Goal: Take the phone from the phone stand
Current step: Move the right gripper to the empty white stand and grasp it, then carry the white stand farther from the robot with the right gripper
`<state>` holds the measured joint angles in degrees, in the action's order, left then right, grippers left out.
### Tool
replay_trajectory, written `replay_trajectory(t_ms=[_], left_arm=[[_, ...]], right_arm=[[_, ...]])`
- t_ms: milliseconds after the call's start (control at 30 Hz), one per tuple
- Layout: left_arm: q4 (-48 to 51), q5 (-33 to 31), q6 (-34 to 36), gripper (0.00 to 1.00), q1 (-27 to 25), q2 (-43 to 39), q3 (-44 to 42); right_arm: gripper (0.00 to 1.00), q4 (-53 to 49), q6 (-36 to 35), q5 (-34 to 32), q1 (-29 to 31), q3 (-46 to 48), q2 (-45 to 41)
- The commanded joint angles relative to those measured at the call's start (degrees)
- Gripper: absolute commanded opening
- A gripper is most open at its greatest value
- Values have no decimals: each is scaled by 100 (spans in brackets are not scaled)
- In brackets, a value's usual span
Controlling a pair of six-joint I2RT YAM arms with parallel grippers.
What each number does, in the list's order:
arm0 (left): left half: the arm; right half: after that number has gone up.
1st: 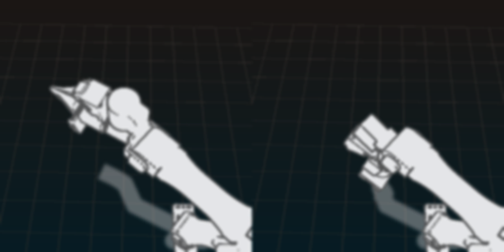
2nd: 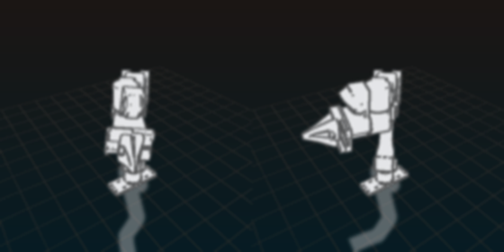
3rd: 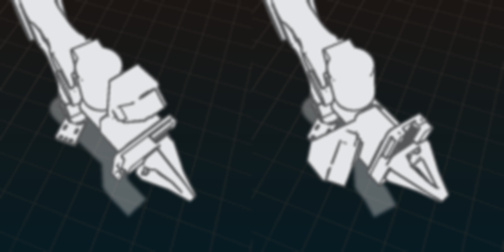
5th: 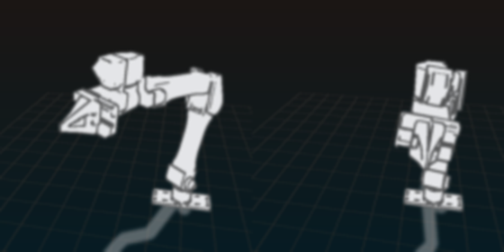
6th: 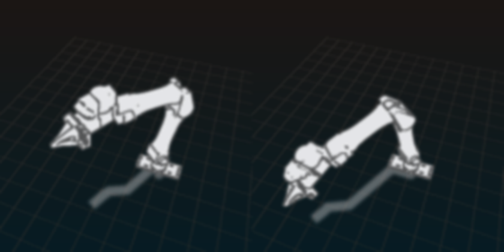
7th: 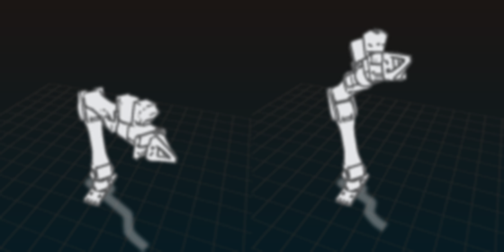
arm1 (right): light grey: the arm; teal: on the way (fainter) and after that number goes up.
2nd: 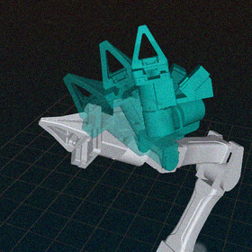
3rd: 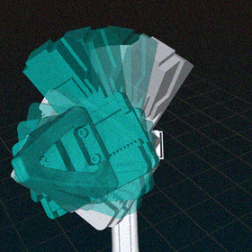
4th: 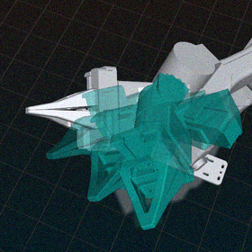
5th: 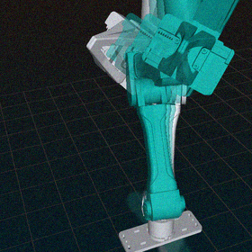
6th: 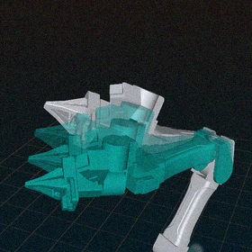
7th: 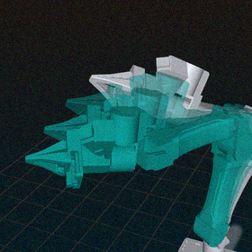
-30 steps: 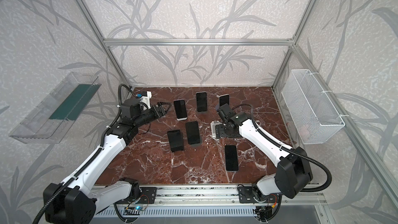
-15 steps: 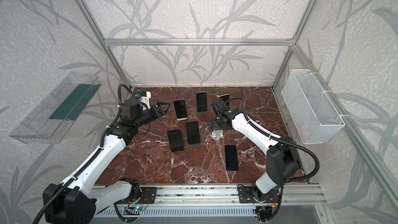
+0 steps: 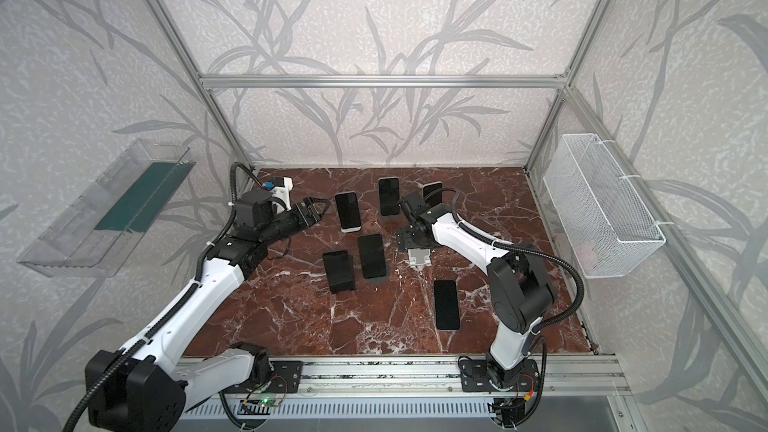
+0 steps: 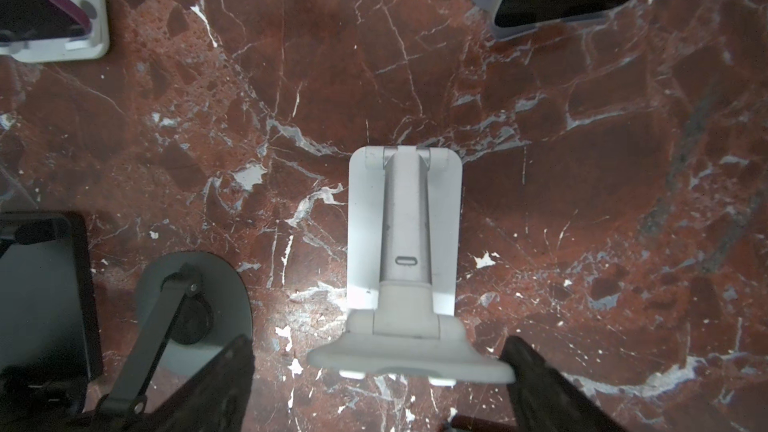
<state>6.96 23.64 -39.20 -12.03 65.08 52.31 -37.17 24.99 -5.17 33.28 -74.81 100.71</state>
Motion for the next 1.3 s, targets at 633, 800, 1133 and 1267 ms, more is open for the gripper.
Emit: replay_trajectory(t_ms=[633, 800, 1133, 1267], left_arm=[[7, 38, 26, 82, -33, 94, 14], [0, 60, 24, 82, -30, 71, 9], [-12, 61, 20, 82, -36, 97, 4], [30, -44, 97, 82, -36, 84, -2]], right_arm=[[62, 70, -712, -1150, -353, 567, -1058], [62, 158, -1072, -1335, -1033, 741, -1460], [63, 2134, -3052, -2234, -1588, 949, -1105], [63, 2167, -2995, -1417, -2153, 493, -565]])
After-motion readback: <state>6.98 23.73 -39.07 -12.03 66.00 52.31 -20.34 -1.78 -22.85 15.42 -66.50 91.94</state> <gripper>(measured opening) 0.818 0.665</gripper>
